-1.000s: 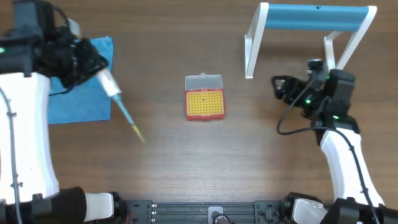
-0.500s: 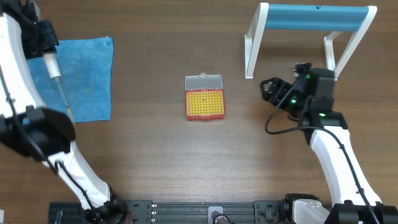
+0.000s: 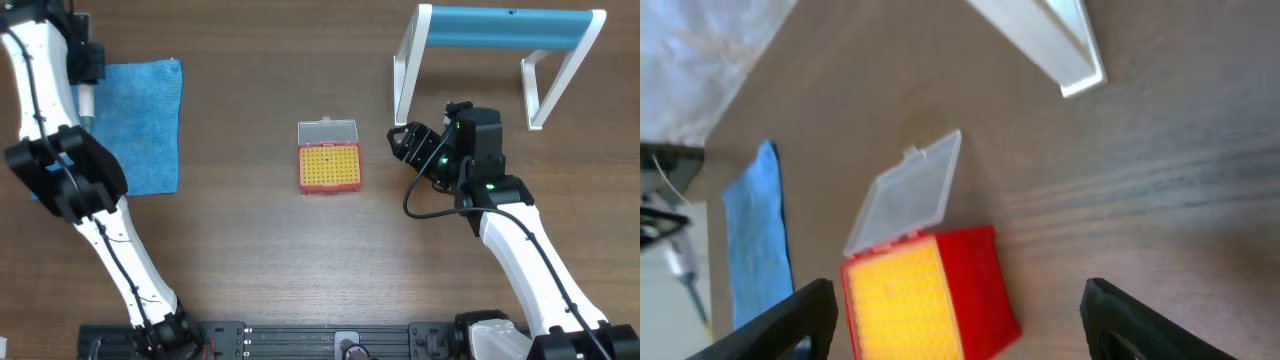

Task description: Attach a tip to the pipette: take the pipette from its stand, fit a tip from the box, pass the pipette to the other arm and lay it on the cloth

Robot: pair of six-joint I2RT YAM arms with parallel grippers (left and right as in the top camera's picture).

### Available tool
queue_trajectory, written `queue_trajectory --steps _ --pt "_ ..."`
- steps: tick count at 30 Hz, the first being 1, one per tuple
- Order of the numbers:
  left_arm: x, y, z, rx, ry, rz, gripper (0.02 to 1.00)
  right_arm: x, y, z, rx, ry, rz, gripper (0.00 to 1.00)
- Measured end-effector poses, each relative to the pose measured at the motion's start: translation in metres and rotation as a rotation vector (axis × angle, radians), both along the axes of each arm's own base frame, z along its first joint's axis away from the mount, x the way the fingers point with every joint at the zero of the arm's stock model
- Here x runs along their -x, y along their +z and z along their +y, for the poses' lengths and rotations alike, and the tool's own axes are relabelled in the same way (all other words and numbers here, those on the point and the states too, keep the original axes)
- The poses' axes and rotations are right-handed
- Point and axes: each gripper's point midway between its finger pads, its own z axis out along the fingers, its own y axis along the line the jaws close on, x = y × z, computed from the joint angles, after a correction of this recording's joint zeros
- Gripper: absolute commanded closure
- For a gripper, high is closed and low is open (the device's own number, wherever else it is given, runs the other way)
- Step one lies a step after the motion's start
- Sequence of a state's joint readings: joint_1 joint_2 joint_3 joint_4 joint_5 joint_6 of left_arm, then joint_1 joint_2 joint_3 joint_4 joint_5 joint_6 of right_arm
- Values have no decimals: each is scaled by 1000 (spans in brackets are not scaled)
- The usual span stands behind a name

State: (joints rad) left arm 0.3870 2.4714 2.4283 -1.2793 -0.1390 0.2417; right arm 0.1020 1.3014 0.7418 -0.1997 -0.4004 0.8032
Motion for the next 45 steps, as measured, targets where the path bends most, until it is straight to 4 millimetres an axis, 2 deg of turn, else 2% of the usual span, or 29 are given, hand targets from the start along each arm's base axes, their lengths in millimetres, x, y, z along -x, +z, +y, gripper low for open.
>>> queue_trajectory --steps 4,12,25,35,41,43,44,45 --pt "-5 -30 -3 8 -25 39 991 -16 17 -1 -23 -32 -84 202" --pt "-6 -51 -10 21 -55 79 993 -21 21 -2 -48 -73 -91 200" --pt "-7 -53 -19 83 -64 64 991 -21 21 -1 -57 -78 -85 202" --pt "1 -56 -8 141 -32 52 991 -21 21 -1 -60 -81 -84 198" --pt "2 -61 -8 149 -31 61 993 -21 21 -1 -65 -85 -80 198" --pt "3 -61 -8 150 -31 63 985 -21 21 -1 -65 -85 -80 202" --pt "3 -61 -8 150 -31 64 923 -21 21 -1 -65 -85 -80 200" --pt "3 -61 -8 150 -31 64 798 -21 21 -1 -65 -85 -80 202"
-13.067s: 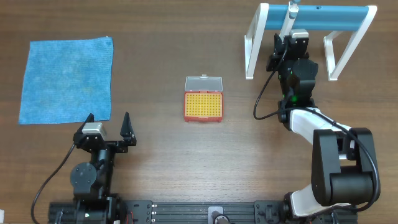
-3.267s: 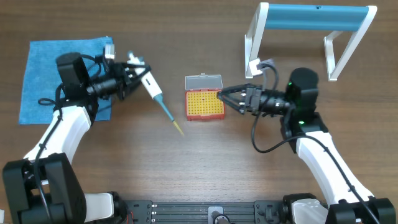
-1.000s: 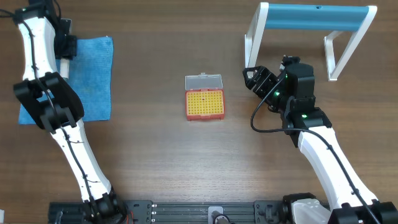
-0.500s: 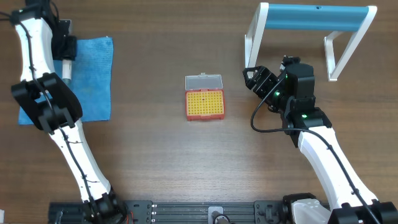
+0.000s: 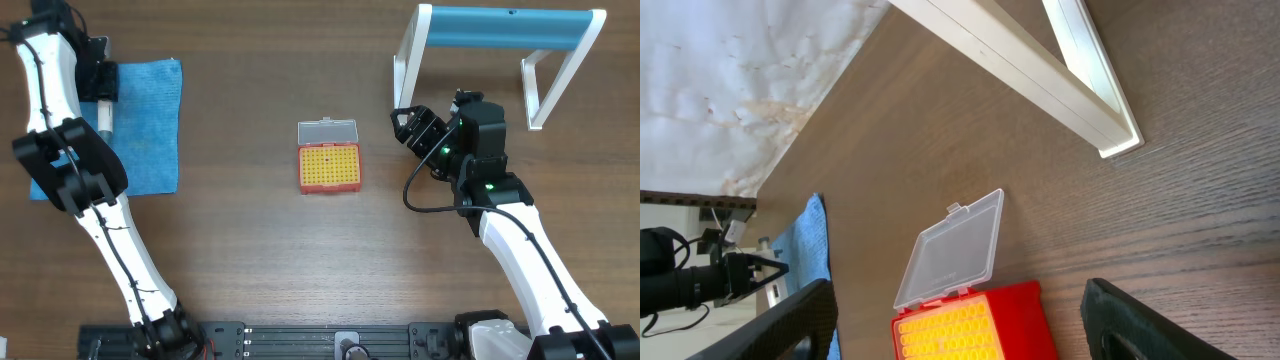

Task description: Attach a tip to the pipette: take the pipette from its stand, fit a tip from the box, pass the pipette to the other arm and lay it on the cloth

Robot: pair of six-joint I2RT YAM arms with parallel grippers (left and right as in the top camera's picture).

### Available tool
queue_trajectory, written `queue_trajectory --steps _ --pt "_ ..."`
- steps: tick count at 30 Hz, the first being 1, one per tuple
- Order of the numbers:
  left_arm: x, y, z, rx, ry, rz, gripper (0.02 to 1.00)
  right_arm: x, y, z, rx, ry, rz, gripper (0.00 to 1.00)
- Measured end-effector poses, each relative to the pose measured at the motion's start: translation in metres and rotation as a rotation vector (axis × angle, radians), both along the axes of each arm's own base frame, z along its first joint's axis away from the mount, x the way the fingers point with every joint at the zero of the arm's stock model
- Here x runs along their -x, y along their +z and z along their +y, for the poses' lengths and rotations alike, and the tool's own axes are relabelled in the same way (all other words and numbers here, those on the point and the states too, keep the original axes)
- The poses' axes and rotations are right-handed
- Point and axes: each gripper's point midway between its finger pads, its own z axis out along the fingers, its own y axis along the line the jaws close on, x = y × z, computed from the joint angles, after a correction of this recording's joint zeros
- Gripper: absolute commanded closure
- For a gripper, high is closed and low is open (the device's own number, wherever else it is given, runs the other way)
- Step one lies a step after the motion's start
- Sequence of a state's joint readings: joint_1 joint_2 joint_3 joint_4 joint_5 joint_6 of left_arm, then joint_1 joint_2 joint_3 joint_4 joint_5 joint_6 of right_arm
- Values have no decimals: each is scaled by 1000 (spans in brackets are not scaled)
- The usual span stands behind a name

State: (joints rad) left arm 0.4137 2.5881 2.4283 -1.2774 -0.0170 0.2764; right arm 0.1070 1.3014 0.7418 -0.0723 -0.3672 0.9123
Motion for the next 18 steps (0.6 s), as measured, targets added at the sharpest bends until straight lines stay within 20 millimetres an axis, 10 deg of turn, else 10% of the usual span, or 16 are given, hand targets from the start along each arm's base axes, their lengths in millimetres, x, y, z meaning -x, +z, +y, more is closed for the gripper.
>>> queue_trajectory --steps 7,10,18 --pt "3 0 -1 5 -7 12 669 0 0 0 -2 -2 1 198" --pt "11 -1 -5 19 -7 44 391 0 0 0 -2 -1 1 200" --pt "59 18 -28 111 21 231 343 -3 4 0 -2 0 -23 200"
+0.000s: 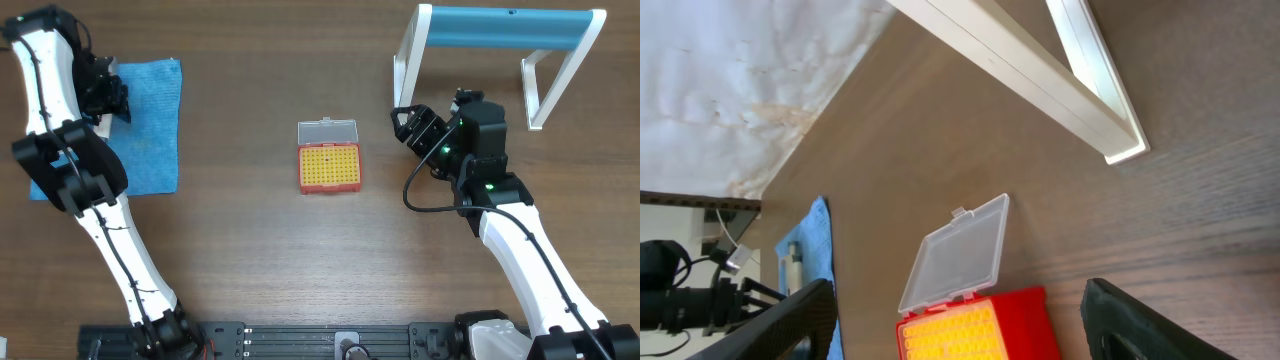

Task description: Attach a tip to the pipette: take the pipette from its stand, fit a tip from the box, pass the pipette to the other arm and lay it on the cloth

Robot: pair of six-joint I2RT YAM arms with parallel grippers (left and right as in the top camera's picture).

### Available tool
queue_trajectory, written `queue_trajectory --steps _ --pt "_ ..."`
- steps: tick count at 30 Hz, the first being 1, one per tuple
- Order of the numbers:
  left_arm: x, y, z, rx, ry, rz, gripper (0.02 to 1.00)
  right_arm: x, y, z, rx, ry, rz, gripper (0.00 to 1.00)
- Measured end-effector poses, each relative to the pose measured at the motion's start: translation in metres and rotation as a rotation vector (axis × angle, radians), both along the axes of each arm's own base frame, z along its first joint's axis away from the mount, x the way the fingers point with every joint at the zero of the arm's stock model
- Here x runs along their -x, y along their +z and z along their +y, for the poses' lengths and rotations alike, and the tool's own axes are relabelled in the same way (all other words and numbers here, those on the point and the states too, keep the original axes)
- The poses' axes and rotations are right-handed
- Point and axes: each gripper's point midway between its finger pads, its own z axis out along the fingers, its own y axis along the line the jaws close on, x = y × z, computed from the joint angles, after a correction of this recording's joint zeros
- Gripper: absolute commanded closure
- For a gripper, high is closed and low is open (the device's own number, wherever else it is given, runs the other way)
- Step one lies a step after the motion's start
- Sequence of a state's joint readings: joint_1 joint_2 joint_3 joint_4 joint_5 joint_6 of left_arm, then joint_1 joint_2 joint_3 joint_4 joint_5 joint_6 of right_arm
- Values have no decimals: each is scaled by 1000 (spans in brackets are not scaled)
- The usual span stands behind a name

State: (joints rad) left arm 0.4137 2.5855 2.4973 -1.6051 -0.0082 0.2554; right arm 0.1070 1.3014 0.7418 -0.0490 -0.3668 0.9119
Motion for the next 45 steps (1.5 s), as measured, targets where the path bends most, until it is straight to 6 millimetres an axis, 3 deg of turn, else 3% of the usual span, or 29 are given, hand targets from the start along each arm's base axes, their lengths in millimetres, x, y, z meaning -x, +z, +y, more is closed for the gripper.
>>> queue_trajectory --steps 4,5,7,10,12,13,15,20,24,27,29,31,35,38,41,45 --pt "4 31 -13 50 53 -26 336 -9 13 1 27 21 -86 196" --pt "1 43 -16 56 65 -59 334 -10 15 1 35 26 -102 82" --pt "-4 79 -24 71 86 -153 334 -11 17 1 50 36 -118 27" --pt "-6 136 -39 73 103 -290 336 -11 16 1 58 42 -121 29" --pt "-1 187 -57 60 95 -405 336 -11 17 0 85 58 -140 27" --pt "6 228 -77 51 66 -502 334 -11 17 -1 96 64 -147 29" --pt "17 266 -102 43 21 -592 334 -12 17 -4 113 67 -157 29" --pt "76 365 -179 38 -115 -852 334 -11 25 -13 236 121 -237 27" --pt "144 425 -202 6 -134 -1048 334 7 51 -21 360 145 -316 27" --pt "213 461 -203 -10 -115 -1210 336 40 72 -37 494 131 -346 27" --pt "256 465 -199 -16 -79 -1268 336 60 87 -44 555 125 -390 27" --pt "287 460 -197 -9 -45 -1296 334 81 100 -48 593 117 -432 27" --pt "325 411 -194 10 19 -1219 310 122 96 -50 616 132 -463 29" --pt "339 362 -193 15 45 -1124 174 149 85 -49 613 151 -483 29" --pt "345 322 -193 15 57 -1054 143 173 80 -49 611 144 -541 27" --pt "333 302 -193 20 67 -1080 139 197 107 -48 606 97 -712 27"
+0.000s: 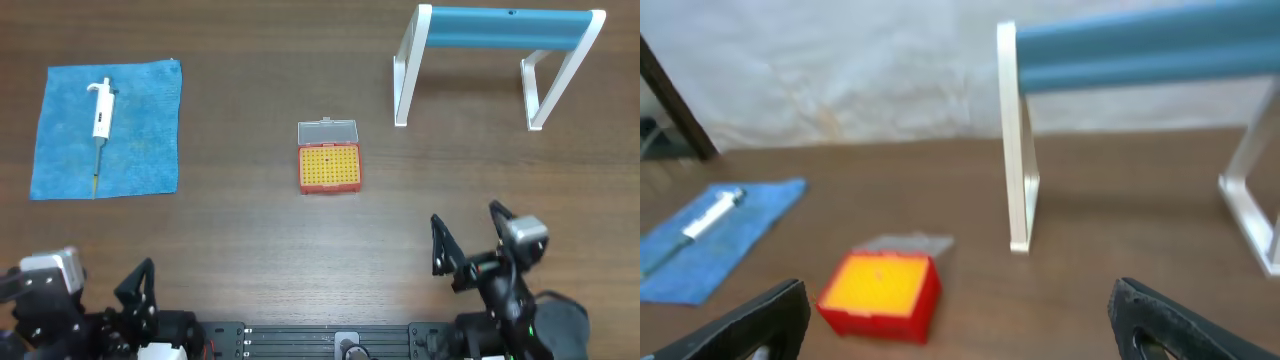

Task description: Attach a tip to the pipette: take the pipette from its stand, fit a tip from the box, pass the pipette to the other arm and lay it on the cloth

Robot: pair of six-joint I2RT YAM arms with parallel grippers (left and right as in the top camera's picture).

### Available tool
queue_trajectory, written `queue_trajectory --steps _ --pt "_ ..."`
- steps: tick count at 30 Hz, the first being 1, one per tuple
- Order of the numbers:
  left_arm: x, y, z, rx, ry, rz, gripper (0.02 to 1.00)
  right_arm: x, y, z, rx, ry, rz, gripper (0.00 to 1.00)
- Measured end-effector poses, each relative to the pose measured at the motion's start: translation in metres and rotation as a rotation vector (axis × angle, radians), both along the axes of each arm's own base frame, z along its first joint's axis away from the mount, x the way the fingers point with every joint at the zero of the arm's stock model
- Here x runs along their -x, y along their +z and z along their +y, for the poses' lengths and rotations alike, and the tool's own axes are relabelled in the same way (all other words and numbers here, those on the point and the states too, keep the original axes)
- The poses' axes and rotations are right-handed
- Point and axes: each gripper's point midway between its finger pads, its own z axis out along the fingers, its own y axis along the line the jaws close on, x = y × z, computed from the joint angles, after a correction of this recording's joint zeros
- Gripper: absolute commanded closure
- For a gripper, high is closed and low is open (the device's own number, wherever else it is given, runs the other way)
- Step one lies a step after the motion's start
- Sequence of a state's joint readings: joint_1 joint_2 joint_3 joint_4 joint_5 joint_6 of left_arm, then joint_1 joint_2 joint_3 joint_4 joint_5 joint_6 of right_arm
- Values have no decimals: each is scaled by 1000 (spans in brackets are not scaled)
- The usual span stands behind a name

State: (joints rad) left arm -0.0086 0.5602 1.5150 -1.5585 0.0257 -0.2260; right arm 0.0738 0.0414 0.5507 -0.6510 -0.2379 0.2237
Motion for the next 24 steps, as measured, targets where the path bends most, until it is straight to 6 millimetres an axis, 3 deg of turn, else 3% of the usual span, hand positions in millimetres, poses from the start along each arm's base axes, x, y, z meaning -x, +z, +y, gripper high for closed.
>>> queue_trajectory --steps 3,5,9,16,24 --pt "-12 -6 0 1 0 0 139 4 4 0 -4 0 -26 27" --pt "-15 -14 0 0 0 26 139 4 -5 0 -2 0 15 27" --pt "-14 -24 0 0 0 61 139 10 -32 -1 6 0 128 27" --pt "-13 -25 0 0 1 68 137 36 -94 -3 27 0 408 27" --pt "-13 -26 0 0 0 72 139 38 -97 -3 28 0 424 27"
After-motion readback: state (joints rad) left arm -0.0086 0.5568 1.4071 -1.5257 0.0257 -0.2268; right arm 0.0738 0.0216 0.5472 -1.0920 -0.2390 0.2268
